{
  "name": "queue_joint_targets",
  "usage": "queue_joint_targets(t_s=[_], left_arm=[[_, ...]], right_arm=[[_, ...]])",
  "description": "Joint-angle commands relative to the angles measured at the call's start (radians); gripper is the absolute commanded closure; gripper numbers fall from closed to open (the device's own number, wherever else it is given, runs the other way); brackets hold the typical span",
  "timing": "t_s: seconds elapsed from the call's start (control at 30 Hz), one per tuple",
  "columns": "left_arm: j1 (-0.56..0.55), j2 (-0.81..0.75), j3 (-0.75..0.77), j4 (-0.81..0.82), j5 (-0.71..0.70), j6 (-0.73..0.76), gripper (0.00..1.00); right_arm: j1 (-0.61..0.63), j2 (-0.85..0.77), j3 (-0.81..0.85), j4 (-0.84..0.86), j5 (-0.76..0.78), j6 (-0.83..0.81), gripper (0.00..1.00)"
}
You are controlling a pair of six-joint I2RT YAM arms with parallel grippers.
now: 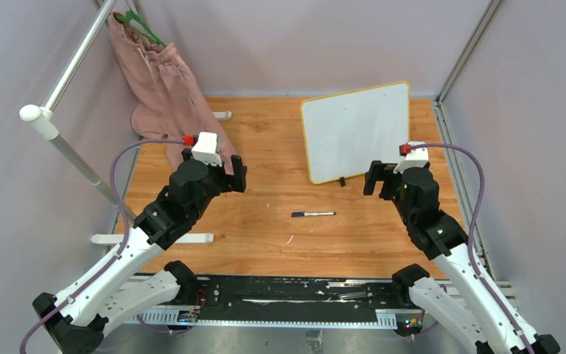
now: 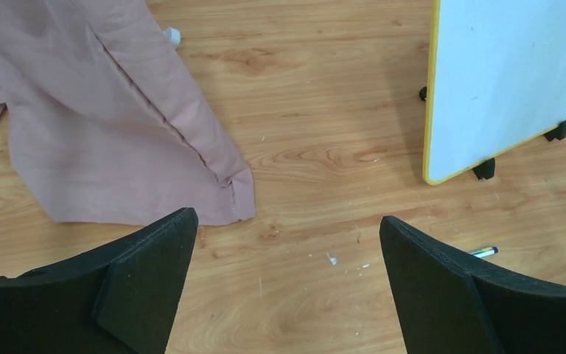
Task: Write a sentence on the whiteboard
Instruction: Open the whiteboard marker at the center of the board.
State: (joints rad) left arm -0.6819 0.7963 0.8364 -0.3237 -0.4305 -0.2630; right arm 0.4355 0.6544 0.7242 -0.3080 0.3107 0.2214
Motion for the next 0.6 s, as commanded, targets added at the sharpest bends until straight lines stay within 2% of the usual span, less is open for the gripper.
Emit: queue_joint_targets(t_s=[0.0,0.33,0.57], left_arm=[[0.008,-0.032,-0.013,0.041,-0.01,-0.016,0.0],[0.011,-0.094,-0.048,0.093,0.063,0.019,0.0],[0.01,-0.123,-0.068,0.112,0.057,0.031,0.0]], right_arm=[[0.003,0.011,0.01,-0.005,-0.034,-0.015,0.03],[0.204,0.144,0.083,-0.035,-0.004,-0.152,0.08],[0.314,0.32,0.128,-0.074,-0.122,-0.217,0.15]])
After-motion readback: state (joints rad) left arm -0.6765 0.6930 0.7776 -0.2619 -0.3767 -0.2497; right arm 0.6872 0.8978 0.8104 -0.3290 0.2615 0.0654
